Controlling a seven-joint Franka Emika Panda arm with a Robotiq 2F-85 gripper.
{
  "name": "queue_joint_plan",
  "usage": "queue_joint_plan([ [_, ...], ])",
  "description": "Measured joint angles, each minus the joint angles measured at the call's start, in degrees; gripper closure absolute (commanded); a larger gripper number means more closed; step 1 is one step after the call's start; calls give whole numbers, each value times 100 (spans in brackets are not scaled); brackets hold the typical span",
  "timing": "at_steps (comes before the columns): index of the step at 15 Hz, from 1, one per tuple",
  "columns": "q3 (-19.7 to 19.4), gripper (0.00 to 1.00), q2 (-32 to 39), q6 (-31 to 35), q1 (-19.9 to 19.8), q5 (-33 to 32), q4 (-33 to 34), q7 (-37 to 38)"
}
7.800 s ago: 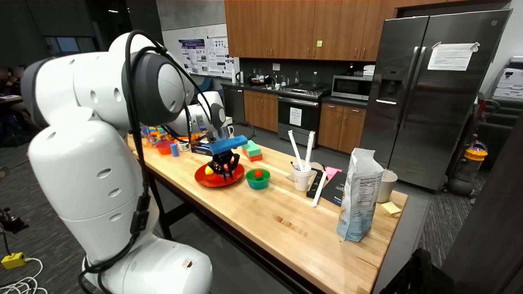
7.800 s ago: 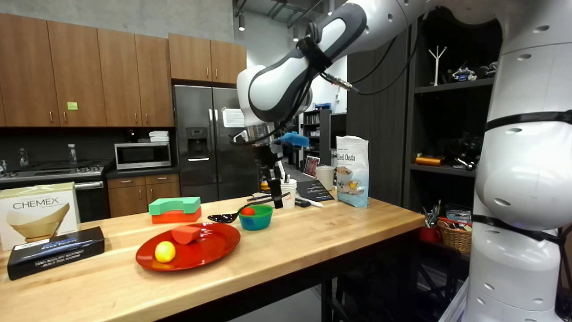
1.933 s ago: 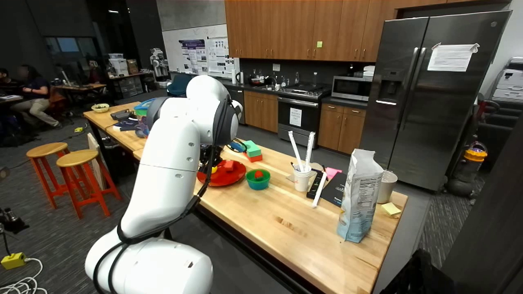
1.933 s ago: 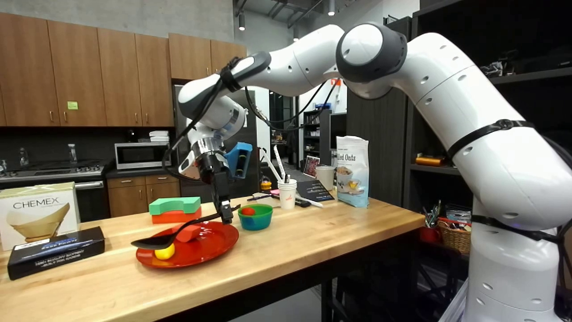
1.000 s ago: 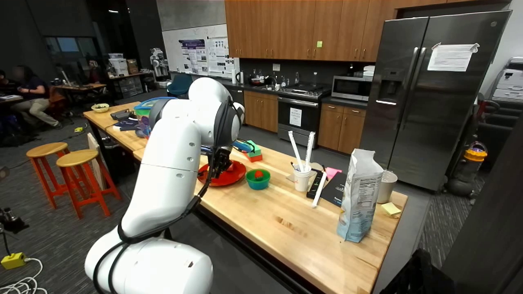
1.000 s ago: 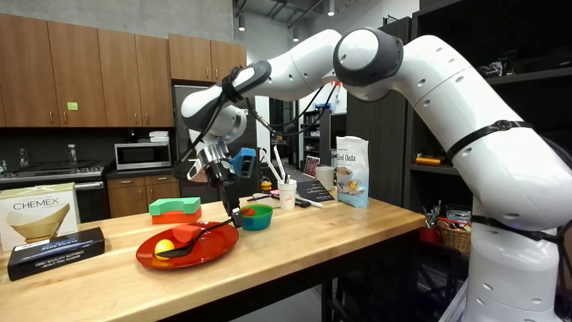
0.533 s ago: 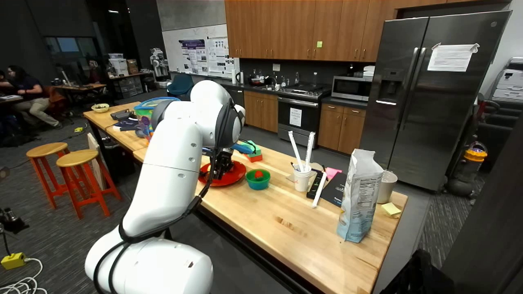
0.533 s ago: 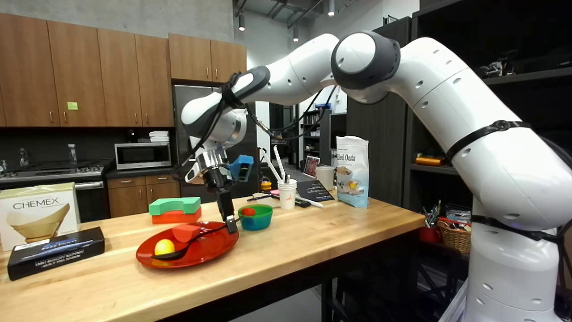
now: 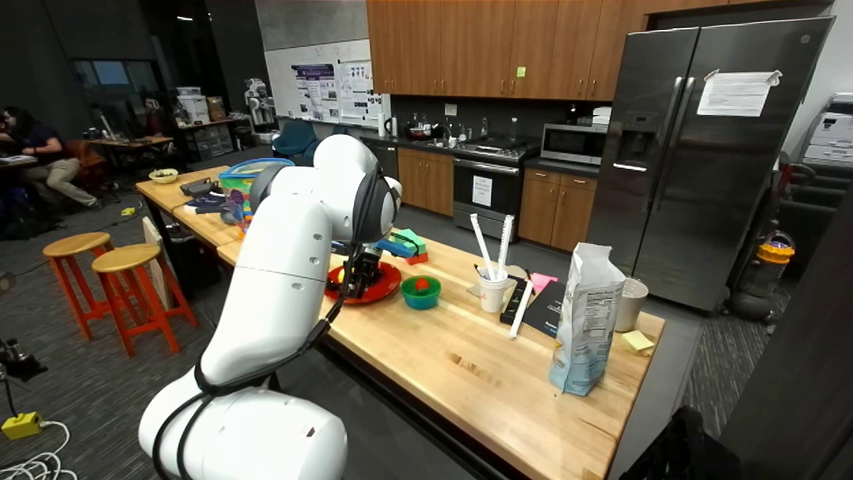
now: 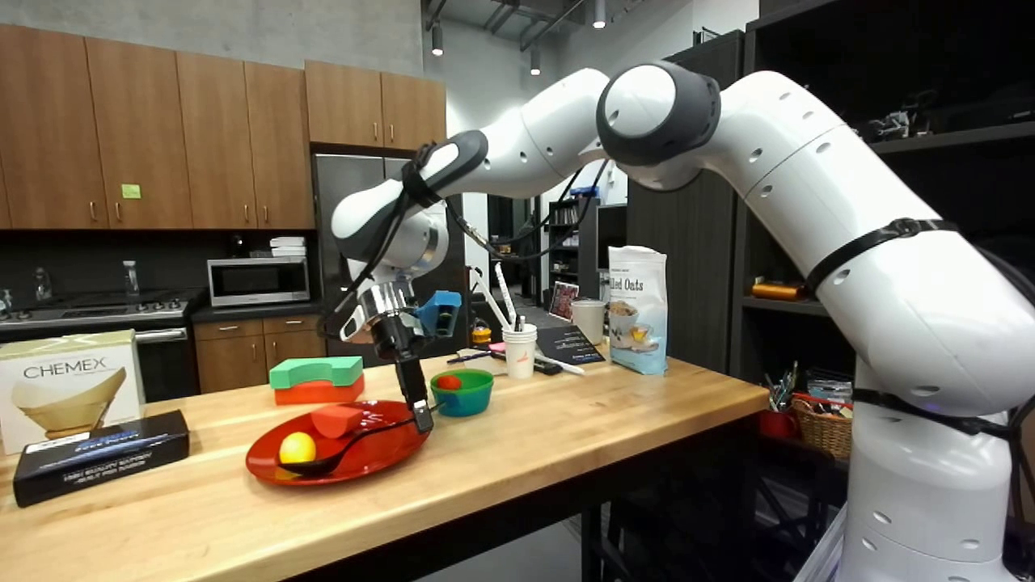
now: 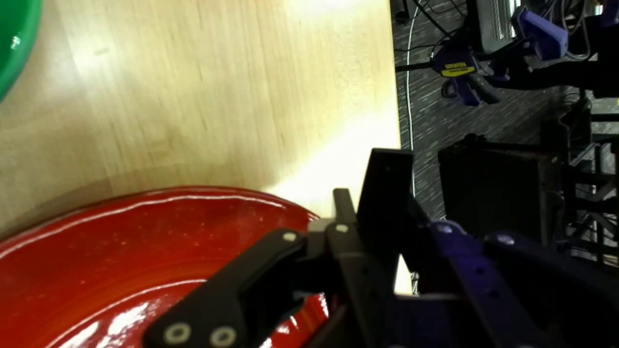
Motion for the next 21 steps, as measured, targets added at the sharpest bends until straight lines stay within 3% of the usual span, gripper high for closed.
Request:
queue_joint_plan([
  [11,-47,94,-28,1445,54,-353,-213,42],
  [21,-373,94,-88,1818,487,-2651,-243,1083],
])
